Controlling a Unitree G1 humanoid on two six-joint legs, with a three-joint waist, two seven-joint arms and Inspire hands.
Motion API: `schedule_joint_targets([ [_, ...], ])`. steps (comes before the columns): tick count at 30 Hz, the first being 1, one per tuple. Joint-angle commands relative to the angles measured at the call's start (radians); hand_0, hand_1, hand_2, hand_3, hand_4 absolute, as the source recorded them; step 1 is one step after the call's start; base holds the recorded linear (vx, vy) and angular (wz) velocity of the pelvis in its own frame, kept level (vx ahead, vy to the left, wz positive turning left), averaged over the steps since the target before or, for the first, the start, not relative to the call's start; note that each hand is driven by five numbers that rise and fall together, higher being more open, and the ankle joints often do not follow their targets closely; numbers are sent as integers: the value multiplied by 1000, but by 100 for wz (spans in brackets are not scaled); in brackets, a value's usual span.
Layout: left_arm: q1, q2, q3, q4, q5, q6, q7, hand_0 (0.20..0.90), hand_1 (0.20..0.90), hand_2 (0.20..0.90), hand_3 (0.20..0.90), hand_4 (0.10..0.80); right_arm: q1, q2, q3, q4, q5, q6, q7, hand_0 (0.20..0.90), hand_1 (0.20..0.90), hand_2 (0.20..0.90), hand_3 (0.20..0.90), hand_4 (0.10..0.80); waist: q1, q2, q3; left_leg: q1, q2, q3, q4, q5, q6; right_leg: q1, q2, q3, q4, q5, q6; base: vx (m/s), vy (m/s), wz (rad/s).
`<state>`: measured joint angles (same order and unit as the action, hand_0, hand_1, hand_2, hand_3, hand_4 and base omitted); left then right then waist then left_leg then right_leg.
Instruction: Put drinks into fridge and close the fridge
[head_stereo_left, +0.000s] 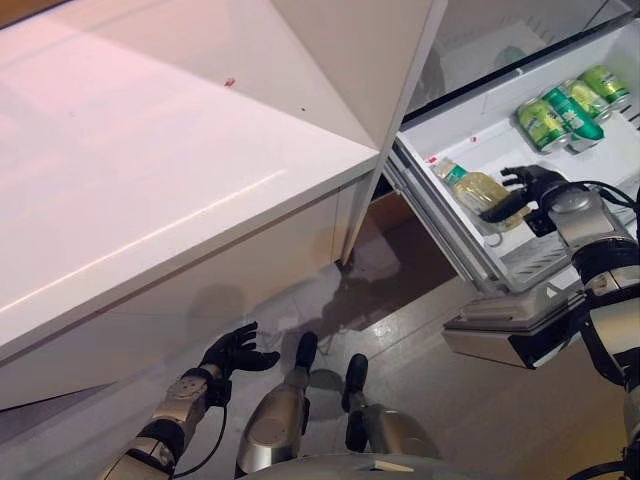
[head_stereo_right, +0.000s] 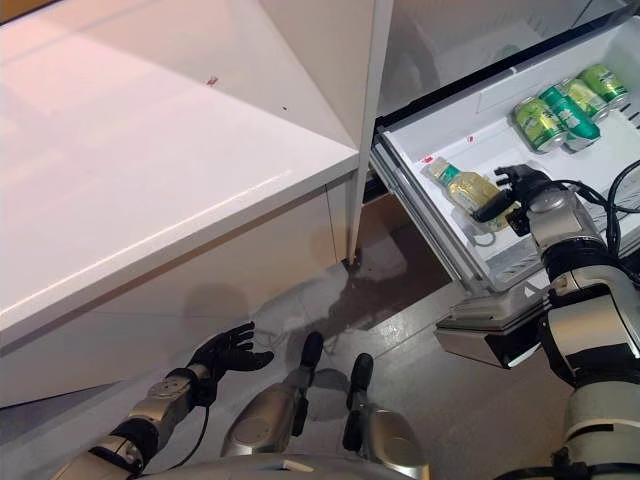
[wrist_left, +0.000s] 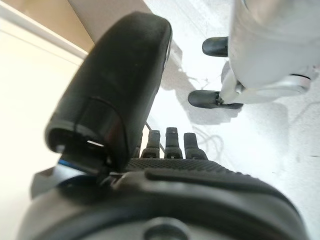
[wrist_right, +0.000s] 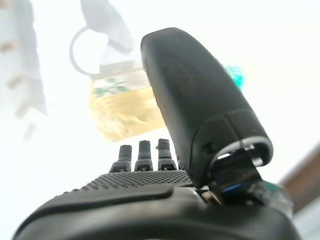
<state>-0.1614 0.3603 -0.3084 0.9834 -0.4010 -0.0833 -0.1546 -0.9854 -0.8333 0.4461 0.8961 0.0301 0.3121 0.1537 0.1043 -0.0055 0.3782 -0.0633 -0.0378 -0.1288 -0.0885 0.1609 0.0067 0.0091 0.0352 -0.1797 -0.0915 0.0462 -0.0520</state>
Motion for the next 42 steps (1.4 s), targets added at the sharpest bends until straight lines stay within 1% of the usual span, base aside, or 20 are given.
schedule_joint_targets([
  [1,55,8,0,-7,47,-9,4,900,900,900,900,800,-54,-127,35,-128,8,-38,-54,900,900,900,900,800,-17,-67,-135,56,-11,79,4,-128,10,-19,-37,88,45,5,71,5,59,-23],
  [4,64,2,11,2,64,3,10,900,900,900,900,800,-51,-154,12,-178,52,-42,-68,900,900,900,900,800,-33,-73,-167,73,-10,92,1,-136,10,-5,-37,101,37,7,76,10,55,-24],
  [5,68,0,12,10,69,4,11,900,900,900,900,800,-49,-165,-1,-191,79,-57,-87,900,900,900,900,800,-40,-75,-181,79,-8,98,1,-140,10,-2,-36,106,37,7,77,16,40,-20],
  [7,79,-5,17,35,76,8,12,900,900,900,900,800,-29,-188,-60,-242,137,-80,-113,900,900,900,900,800,-59,-76,-215,97,-5,113,1,-148,11,8,-35,118,43,0,79,38,49,-21],
  [11,95,-16,24,86,86,5,16,900,900,900,900,800,26,-212,-151,-296,203,-139,-175,900,900,900,900,800,-83,-75,-266,122,-5,126,1,-161,13,25,-32,136,48,-12,78,57,38,-16],
  [15,117,-25,32,119,97,7,7,900,900,900,900,800,109,-218,-273,-339,310,-190,-264,900,900,900,900,800,-100,-69,-303,146,-6,134,6,-174,15,46,-33,150,52,-25,79,51,20,-20],
  [16,121,-29,32,125,102,9,7,900,900,900,900,800,135,-211,-310,-343,342,-215,-295,900,900,900,900,800,-103,-67,-310,151,-6,135,8,-178,15,52,-34,152,54,-28,79,45,5,-13],
  [17,122,-28,31,125,103,9,7,900,900,900,900,800,144,-210,-319,-345,354,-220,-306,900,900,900,900,800,-102,-68,-312,153,-7,136,9,-179,15,53,-34,152,54,-29,79,63,-1,-6],
  [20,133,-35,24,148,115,14,-5,900,900,900,900,800,229,-167,-443,-332,455,-304,-416,900,900,900,900,800,-105,-57,-335,175,-10,132,15,-192,18,74,-35,158,59,-41,79,83,-3,-4],
  [22,138,-41,12,160,119,12,-5,900,900,900,900,800,272,-136,-499,-323,485,-344,-465,900,900,900,900,800,-106,-51,-341,186,-11,129,21,-200,19,84,-36,159,63,-46,78,74,-12,-1],
  [23,138,-40,11,160,119,12,-5,900,900,900,900,800,277,-135,-502,-325,485,-345,-465,900,900,900,900,800,-105,-52,-341,186,-11,129,21,-201,19,84,-36,159,64,-46,78,67,-17,-5],
  [24,138,-45,6,166,123,12,-5,900,900,900,900,800,298,-112,-528,-315,490,-378,-502,900,900,900,900,800,-106,-48,-344,190,-12,126,26,-206,21,89,-36,160,66,-50,77,42,-13,-8],
  [25,139,-44,2,167,122,13,-5,900,900,900,900,800,310,-105,-539,-315,500,-387,-514,900,900,900,900,800,-104,-48,-344,192,-13,125,28,-208,22,92,-37,160,67,-51,77,94,-30,-12],
  [26,139,-49,-10,173,120,10,-7,900,900,900,900,800,338,-71,-568,-302,584,-411,-541,900,900,900,900,800,-105,-41,-349,198,-13,121,32,-212,24,97,-37,159,71,-54,76,64,-21,-9],
  [27,139,-48,-11,173,120,10,-7,900,900,900,900,800,340,-71,-569,-302,585,-412,-541,900,900,900,900,800,-104,-42,-349,198,-13,121,33,-213,24,98,-37,158,71,-54,76,78,-28,-6],
  [31,144,-57,-31,181,124,10,-8,900,900,900,900,800,391,-10,-651,-252,813,-440,-535,900,900,900,900,800,-104,-33,-352,208,-15,114,38,-221,27,108,-40,152,78,-61,73,91,-38,-1],
  [37,151,-56,-58,178,135,17,-8,900,900,900,900,800,431,56,-700,-236,1030,-424,-515,900,900,900,900,800,-100,-27,-337,192,-19,108,93,-240,39,89,-49,140,157,-99,59,77,-21,3],
  [39,143,-54,-63,169,130,18,-8,900,900,900,900,800,450,77,-722,-230,1102,-428,-508,900,900,900,900,800,-99,-25,-310,170,-26,100,153,-262,52,62,-56,133,223,-120,50,27,-14,14],
  [40,140,-54,-63,167,126,18,-9,900,900,900,900,800,452,79,-727,-227,1118,-428,-508,900,900,900,900,800,-99,-26,-304,163,-28,97,170,-270,55,55,-59,130,238,-128,49,22,-23,22],
  [42,134,-55,-65,153,130,17,-15,900,900,900,900,800,461,91,-743,-210,1159,-433,-498,900,900,900,900,800,-89,-30,-276,135,-42,83,243,-304,69,39,-66,124,292,-155,35,30,-31,21],
])
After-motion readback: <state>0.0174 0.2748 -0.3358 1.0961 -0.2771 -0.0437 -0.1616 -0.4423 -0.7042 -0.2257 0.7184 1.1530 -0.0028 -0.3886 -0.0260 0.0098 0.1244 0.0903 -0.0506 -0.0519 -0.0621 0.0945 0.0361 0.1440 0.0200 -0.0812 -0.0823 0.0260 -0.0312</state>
